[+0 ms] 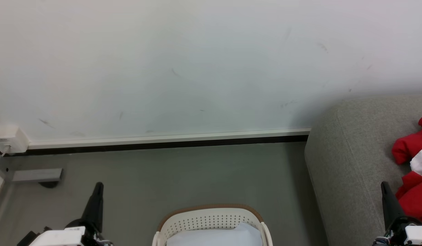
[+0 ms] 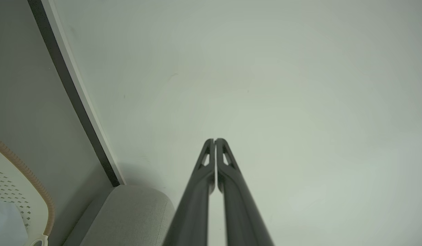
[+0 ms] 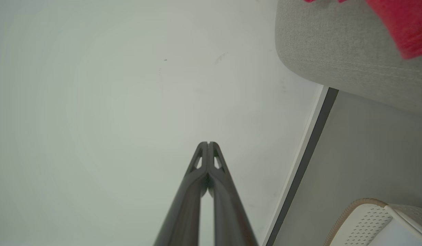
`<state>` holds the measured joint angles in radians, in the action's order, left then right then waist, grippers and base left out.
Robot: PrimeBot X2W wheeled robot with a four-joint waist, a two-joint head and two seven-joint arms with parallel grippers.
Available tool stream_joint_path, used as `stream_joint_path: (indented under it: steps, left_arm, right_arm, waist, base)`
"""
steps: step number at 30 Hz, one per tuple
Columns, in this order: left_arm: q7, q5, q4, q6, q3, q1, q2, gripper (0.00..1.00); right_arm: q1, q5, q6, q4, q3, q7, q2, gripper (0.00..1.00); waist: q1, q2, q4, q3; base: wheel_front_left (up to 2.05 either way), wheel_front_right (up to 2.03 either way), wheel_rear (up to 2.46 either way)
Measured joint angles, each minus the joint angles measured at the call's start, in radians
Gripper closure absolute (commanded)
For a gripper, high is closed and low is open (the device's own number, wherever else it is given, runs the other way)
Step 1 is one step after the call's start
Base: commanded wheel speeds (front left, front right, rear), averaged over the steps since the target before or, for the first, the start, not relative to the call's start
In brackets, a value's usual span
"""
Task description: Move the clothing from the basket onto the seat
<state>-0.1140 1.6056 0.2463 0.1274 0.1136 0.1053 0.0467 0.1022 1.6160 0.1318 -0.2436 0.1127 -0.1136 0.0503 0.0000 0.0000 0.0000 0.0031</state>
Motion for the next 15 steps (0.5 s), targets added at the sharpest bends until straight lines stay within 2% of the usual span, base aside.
stream_joint_path:
  steps: [15]
  left_arm:
    - [0.0, 0.0, 0.0, 0.0, 0.0, 0.0, 0.0, 1.0]
  right_arm:
    - [0.0, 0.0, 0.0, 0.0, 0.001, 0.0, 0.0, 1.0]
  waist:
    - [0.0, 0.0, 0.0, 0.0]
  base:
    - [0.0, 0.0, 0.0]
